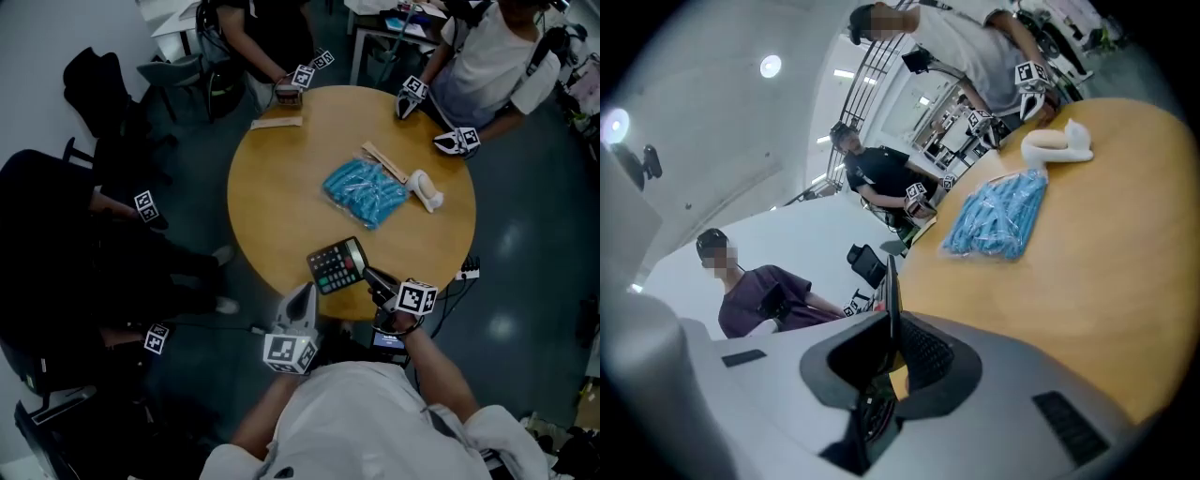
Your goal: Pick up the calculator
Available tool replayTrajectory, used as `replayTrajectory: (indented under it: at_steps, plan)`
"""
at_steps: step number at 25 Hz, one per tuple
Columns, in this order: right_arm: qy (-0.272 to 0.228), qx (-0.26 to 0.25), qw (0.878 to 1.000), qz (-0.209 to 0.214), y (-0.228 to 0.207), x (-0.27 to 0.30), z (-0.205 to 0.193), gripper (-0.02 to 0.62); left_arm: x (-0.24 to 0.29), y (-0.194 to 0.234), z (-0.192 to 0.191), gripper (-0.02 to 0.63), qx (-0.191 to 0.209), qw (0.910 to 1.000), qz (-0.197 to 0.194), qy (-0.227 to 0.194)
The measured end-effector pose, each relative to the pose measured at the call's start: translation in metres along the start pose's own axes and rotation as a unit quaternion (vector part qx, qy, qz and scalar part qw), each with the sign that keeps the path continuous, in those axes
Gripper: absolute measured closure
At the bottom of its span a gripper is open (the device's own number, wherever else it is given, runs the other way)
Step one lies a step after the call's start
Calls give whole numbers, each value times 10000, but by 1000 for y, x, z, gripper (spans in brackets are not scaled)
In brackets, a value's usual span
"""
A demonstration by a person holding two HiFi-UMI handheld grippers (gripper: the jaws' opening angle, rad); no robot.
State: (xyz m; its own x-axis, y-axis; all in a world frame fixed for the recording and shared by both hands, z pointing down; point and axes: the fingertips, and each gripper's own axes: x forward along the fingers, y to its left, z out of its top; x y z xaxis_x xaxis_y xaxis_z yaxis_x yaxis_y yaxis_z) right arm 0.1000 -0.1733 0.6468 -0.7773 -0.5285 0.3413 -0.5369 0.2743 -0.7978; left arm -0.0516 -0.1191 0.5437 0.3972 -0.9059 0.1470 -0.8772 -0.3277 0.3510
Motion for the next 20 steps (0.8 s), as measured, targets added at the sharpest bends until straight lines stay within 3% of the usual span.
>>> replayTrajectory:
  at_steps: [7,20]
  plan:
    - [-229,140,9995,-172,2,-5,-2,548,-2,-14,-9,601,-8,9997,-220,123]
    - [-298,268,9989,-224,0,-9,-6,548,-1,-13,-3,601,-23,9998,-200,35]
